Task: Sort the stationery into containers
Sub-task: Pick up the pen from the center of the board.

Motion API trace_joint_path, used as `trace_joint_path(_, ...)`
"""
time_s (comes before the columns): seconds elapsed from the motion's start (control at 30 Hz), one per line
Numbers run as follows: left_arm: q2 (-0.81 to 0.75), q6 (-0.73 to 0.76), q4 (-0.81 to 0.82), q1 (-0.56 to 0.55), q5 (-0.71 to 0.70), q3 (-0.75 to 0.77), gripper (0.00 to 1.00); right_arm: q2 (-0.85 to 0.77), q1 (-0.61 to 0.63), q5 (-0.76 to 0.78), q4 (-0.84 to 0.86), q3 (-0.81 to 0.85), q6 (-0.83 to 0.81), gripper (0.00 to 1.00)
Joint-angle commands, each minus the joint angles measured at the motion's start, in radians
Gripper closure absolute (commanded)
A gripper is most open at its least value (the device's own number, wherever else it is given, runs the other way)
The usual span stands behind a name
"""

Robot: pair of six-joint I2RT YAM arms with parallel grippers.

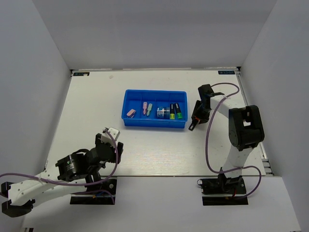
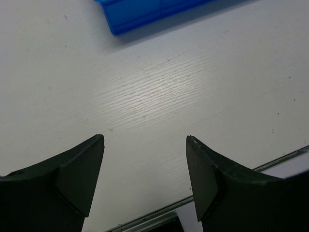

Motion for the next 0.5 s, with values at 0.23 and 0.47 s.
trace_joint_path(0.23, -0.022, -0.004, 0.002, 0.001, 0.004, -0.006, 0.21, 0.101, 0.008, 0.134, -0.099, 0.079, -0.057, 0.58)
trace_joint_path(0.47, -0.044, 0.002, 0.006, 0.002, 0.012, -0.009, 0.21, 0.119, 0.01, 0.169, -0.142, 0.079, -0.106, 0.56)
